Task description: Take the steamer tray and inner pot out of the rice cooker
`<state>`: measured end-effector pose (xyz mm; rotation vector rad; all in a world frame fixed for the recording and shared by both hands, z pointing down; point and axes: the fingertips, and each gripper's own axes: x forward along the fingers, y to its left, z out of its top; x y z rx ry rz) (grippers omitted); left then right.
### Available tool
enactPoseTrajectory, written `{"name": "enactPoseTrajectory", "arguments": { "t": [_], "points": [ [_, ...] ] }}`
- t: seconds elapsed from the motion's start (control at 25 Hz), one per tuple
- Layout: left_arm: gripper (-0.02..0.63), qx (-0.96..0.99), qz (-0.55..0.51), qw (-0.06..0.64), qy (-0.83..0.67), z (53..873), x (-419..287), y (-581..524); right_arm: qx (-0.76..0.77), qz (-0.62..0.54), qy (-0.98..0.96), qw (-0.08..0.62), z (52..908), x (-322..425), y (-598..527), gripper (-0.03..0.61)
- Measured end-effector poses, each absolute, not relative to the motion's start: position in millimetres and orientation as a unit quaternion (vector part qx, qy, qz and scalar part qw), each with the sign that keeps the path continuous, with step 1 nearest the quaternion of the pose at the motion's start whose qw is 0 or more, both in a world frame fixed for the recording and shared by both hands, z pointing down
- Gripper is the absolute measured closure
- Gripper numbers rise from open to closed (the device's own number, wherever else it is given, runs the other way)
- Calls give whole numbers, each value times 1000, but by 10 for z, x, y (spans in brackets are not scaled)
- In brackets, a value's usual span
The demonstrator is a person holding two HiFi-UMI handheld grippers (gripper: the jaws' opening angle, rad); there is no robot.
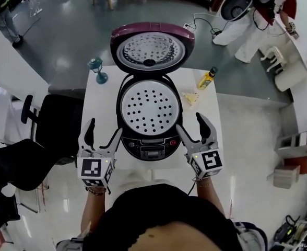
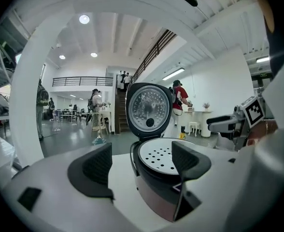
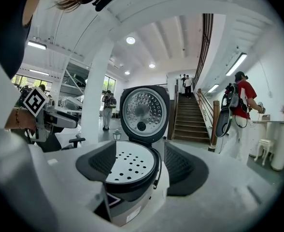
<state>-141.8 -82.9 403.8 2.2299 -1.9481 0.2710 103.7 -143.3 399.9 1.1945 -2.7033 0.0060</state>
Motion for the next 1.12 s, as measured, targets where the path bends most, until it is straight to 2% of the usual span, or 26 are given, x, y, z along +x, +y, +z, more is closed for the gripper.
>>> {"name": "enactPoseTrajectory", "arguments": {
  "t": [0.16,0.36,0.72,0.92,1.12],
  "points": [
    [230,756,103,85,-640,4011,-1441,-1140,412,10,-900,141,4143,986,-1709,270],
    [230,746,176,53,-639,4109,-1422,-1504,400,13,-893,207,4265,781,-2022,270],
    [230,733,333,84,-587,4670,-1236,-1953,361,-17,-874,325,4510,601,-2454,270],
    [230,732,375,106,-558,4898,-1214,-2096,333,-2,-872,358,4731,524,-2600,270],
    [232,721,412,113,-546,5027,-1243,-2158,302,-37,-846,439,4990,510,-2652,270]
  ]
}}
